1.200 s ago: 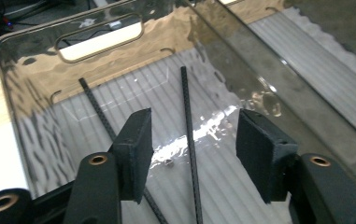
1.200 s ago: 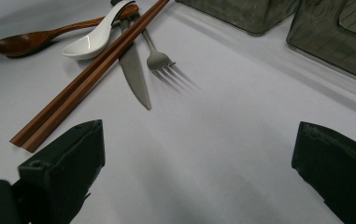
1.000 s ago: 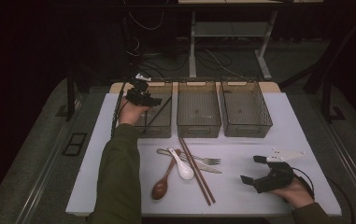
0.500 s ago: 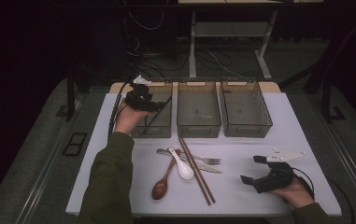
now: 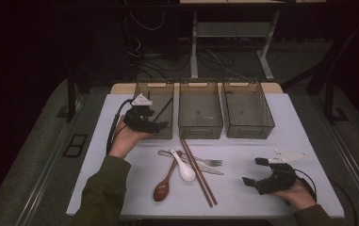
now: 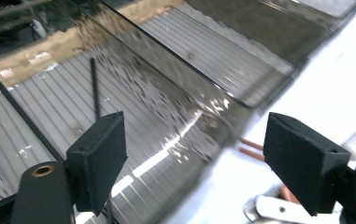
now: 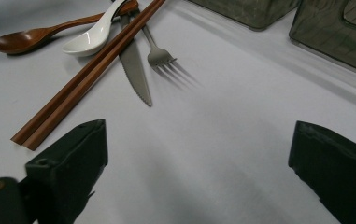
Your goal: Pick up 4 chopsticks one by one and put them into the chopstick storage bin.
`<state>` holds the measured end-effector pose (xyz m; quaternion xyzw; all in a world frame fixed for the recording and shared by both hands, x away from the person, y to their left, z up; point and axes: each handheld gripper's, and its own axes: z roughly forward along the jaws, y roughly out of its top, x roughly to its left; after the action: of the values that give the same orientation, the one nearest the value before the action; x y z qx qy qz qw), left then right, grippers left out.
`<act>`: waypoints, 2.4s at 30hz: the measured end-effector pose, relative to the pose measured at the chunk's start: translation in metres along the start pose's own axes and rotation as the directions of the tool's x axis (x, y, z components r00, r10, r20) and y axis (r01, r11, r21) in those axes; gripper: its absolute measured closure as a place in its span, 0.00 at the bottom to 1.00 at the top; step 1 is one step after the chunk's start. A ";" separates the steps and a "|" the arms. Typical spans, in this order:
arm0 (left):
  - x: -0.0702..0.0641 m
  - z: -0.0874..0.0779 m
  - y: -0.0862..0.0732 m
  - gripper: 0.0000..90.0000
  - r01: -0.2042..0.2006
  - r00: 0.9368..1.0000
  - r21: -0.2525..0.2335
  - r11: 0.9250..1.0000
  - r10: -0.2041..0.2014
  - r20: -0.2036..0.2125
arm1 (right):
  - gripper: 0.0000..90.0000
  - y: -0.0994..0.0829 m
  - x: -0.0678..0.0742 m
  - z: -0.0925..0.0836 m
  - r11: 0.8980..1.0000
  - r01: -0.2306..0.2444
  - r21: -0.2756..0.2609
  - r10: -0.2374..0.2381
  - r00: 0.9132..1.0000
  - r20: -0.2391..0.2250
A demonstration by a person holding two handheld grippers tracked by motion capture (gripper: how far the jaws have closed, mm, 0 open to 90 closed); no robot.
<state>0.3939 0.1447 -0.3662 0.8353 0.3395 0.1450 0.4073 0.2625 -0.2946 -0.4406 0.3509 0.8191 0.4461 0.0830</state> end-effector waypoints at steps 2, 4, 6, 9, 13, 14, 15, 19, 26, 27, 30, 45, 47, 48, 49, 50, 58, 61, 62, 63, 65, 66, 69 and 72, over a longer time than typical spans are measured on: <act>-0.007 -0.003 -0.007 0.20 -0.003 1.000 -0.004 1.000 0.003 0.004 | 0.08 0.000 0.000 0.000 1.000 -0.003 0.006 0.003 1.000 -0.007; -0.014 -0.006 -0.013 0.19 -0.011 1.000 -0.005 1.000 0.011 0.006 | 0.14 0.001 0.001 0.000 1.000 -0.003 0.007 0.003 1.000 -0.013; -0.021 -0.008 -0.019 0.18 -0.021 1.000 -0.009 1.000 0.021 0.011 | 0.17 0.002 0.002 -0.001 1.000 0.002 0.018 -0.002 1.000 -0.023; -0.031 -0.014 -0.029 0.16 -0.031 0.999 -0.018 0.999 0.031 0.018 | 0.24 0.003 0.005 0.000 0.999 -0.002 0.033 0.003 1.000 -0.029; -0.043 -0.019 -0.045 0.15 -0.024 0.999 -0.032 0.999 0.025 0.040 | 0.37 0.005 0.009 0.001 0.999 0.007 0.047 -0.005 0.999 -0.041; -0.046 -0.020 -0.049 0.15 -0.028 0.999 -0.030 0.999 0.029 0.046 | 0.41 0.005 0.010 0.001 0.998 0.009 0.055 -0.007 0.999 -0.050; -0.049 -0.021 -0.053 0.15 -0.033 0.998 -0.028 0.999 0.034 0.046 | 0.45 0.006 0.011 0.002 0.998 0.015 0.054 -0.012 0.998 -0.058; -0.059 -0.023 -0.067 0.13 -0.037 0.997 -0.016 0.999 0.038 0.061 | 0.61 0.008 0.015 0.004 0.998 0.028 0.055 -0.024 0.997 -0.072; -0.072 -0.023 -0.091 0.05 -0.023 0.997 -0.007 1.000 0.024 0.079 | 0.88 0.013 0.022 0.012 0.993 0.072 0.099 -0.061 0.992 -0.113; -0.073 -0.023 -0.093 0.04 -0.018 0.997 -0.009 1.000 0.019 0.079 | 0.92 0.014 0.023 0.014 0.991 0.082 0.109 -0.070 0.991 -0.117; -0.079 -0.022 -0.100 0.00 -0.021 0.997 -0.007 1.000 0.021 0.076 | 0.99 0.017 0.028 0.018 0.986 0.117 0.116 -0.099 0.984 -0.145; -0.081 -0.020 -0.106 0.00 -0.028 0.996 0.016 0.999 0.026 0.086 | 0.99 0.032 0.052 0.045 0.975 0.193 0.114 -0.161 0.956 -0.245; -0.081 -0.020 -0.107 0.00 -0.029 0.996 0.015 0.999 0.028 0.085 | 0.99 0.034 0.056 0.049 0.972 0.206 0.114 -0.172 0.951 -0.255; -0.080 -0.021 -0.107 0.00 -0.030 0.996 0.012 0.999 0.029 0.086 | 0.99 0.035 0.058 0.051 0.971 0.210 0.115 -0.174 0.950 -0.261; -0.080 -0.021 -0.107 0.00 -0.032 0.996 0.012 0.999 0.030 0.086 | 0.99 0.035 0.060 0.053 0.970 0.213 0.116 -0.177 0.948 -0.265; -0.080 -0.021 -0.107 0.00 -0.032 0.996 0.010 0.999 0.031 0.084 | 0.99 0.036 0.062 0.055 0.969 0.217 0.117 -0.180 0.946 -0.270; -0.078 -0.021 -0.108 0.00 -0.034 0.996 0.012 0.999 0.033 0.077 | 0.99 0.038 0.078 0.069 0.963 0.241 0.124 -0.193 0.931 -0.310; -0.077 -0.021 -0.108 0.00 -0.030 0.997 0.005 1.000 0.030 0.076 | 0.99 0.039 0.084 0.075 0.959 0.251 0.132 -0.198 0.925 -0.324; -0.077 -0.021 -0.108 0.00 -0.033 0.997 0.007 0.999 0.033 0.076 | 0.99 0.038 0.087 0.077 0.957 0.254 0.138 -0.198 0.924 -0.327; -0.077 -0.021 -0.108 0.00 -0.036 0.997 0.010 0.999 0.035 0.076 | 0.99 0.038 0.089 0.079 0.956 0.258 0.140 -0.199 0.921 -0.334; -0.077 -0.021 -0.109 0.00 -0.037 0.996 0.015 0.999 0.035 0.076 | 0.99 0.038 0.094 0.084 0.950 0.273 0.148 -0.209 0.915 -0.345; -0.076 -0.021 -0.109 0.00 -0.036 0.997 0.015 0.999 0.035 0.076 | 1.00 0.037 0.098 0.087 0.948 0.279 0.152 -0.211 0.911 -0.355; -0.076 -0.021 -0.109 0.00 -0.034 0.997 0.009 0.999 0.033 0.076 | 0.99 0.035 0.101 0.092 0.927 0.337 0.168 -0.261 0.897 -0.358; -0.076 -0.022 -0.109 0.00 -0.034 0.997 0.008 0.999 0.033 0.077 | 1.00 0.033 0.101 0.092 0.923 0.343 0.176 -0.264 0.895 -0.358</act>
<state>0.2784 0.1526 -0.4350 0.8477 0.3103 0.1182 0.4137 0.2457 -0.1548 -0.4506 0.1460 0.9130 0.3798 -0.0272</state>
